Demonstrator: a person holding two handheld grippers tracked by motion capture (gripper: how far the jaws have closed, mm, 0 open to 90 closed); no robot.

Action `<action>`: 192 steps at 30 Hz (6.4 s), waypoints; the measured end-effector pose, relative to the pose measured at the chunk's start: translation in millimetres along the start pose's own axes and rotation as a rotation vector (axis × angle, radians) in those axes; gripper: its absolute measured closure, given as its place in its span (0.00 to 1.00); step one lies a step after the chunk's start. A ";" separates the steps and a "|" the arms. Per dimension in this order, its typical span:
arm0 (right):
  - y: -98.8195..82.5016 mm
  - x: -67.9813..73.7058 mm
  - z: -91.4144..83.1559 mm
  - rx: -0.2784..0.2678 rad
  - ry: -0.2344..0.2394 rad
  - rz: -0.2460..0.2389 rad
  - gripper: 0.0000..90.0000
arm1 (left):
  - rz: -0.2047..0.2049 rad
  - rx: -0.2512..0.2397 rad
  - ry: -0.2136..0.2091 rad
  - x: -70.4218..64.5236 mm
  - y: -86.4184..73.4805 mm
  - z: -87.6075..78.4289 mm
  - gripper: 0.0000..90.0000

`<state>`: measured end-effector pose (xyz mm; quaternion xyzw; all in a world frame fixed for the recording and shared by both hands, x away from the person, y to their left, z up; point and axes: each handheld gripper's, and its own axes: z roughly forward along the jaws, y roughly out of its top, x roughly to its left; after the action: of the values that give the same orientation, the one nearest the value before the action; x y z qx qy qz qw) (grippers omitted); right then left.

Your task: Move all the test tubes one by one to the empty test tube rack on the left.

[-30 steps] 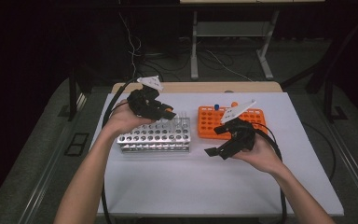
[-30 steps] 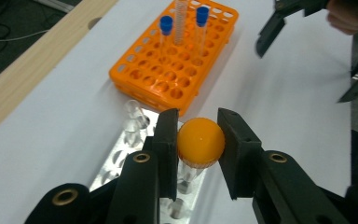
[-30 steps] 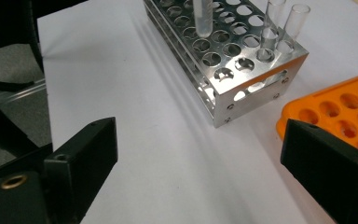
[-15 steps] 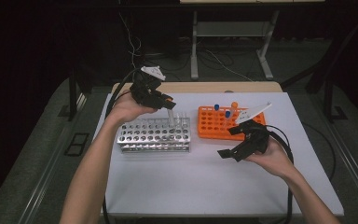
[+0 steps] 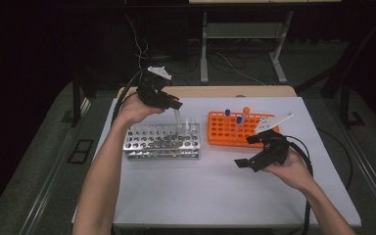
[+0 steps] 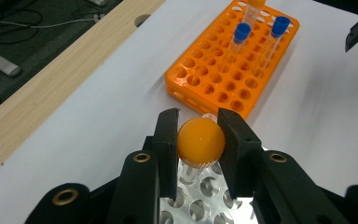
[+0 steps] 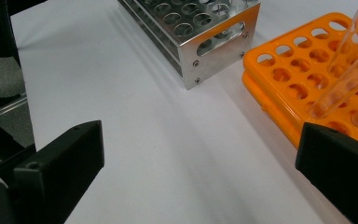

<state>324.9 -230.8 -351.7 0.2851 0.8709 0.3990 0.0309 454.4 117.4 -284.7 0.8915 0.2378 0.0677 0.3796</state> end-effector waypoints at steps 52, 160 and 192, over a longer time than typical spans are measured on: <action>-5.3 -85.2 -4.3 -0.041 -0.144 0.174 0.01 | -0.083 -0.070 -0.017 -27.0 -34.5 -11.5 0.24; 41.7 21.0 20.0 0.043 -0.003 -0.146 0.82 | 0.048 -0.094 -0.050 -110.1 -65.8 -26.1 0.01; 89.3 69.9 74.6 0.065 0.131 -0.281 0.82 | 0.159 0.003 -0.153 -121.3 -29.9 -21.4 0.34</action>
<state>329.6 -97.5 -326.6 0.1347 0.9149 0.3800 0.0200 330.4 91.4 -283.6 0.9108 0.1367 0.0288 0.3886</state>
